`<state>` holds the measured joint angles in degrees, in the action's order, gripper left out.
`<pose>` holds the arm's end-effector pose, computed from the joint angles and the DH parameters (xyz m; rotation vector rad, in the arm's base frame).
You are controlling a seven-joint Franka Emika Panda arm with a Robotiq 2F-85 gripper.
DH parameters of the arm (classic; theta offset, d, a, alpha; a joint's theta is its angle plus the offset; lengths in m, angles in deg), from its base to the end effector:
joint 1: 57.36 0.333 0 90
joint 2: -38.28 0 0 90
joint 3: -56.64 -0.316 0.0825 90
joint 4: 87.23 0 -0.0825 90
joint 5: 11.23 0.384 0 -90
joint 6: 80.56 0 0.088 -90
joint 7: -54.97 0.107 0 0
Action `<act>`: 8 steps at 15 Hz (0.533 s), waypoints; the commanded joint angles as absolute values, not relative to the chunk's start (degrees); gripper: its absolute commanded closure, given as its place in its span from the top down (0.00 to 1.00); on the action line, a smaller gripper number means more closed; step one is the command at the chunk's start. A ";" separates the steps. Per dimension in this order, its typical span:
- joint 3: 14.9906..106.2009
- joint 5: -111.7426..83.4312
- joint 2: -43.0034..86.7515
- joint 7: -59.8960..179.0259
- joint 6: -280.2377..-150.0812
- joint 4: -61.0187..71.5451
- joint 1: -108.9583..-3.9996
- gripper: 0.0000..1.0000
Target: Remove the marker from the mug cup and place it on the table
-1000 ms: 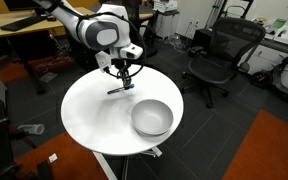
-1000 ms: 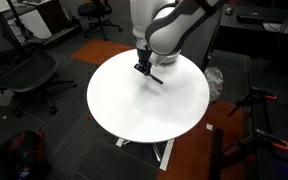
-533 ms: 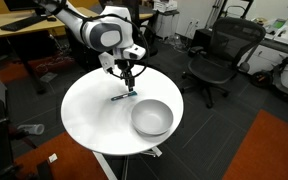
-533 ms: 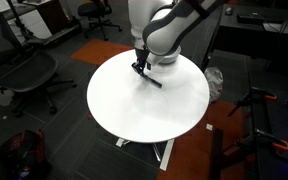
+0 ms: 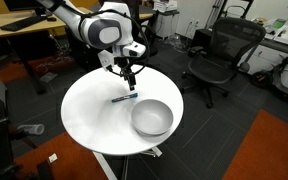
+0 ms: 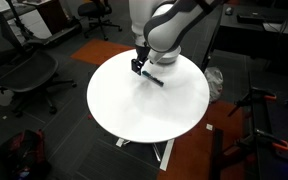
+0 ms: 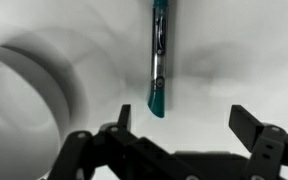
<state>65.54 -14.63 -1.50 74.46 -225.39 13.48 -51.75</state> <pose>0.6698 -0.0289 0.1839 2.9806 -0.4670 0.1507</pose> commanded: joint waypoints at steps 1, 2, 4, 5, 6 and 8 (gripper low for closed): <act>66.37 -16.70 5.07 74.39 -225.51 20.21 -50.57 1.00; 66.35 -17.08 6.11 74.36 -225.63 21.25 -50.58 1.00; 66.20 -17.64 8.02 74.36 -225.75 22.98 -50.71 1.00; 66.13 -17.96 8.80 74.36 -225.84 23.71 -50.80 1.00; 65.95 -18.19 9.55 74.24 -225.67 24.26 -51.00 1.00; 65.25 -17.32 6.63 74.56 -225.30 21.06 -51.72 1.00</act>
<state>65.54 -17.09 6.64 74.45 -225.41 21.17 -51.42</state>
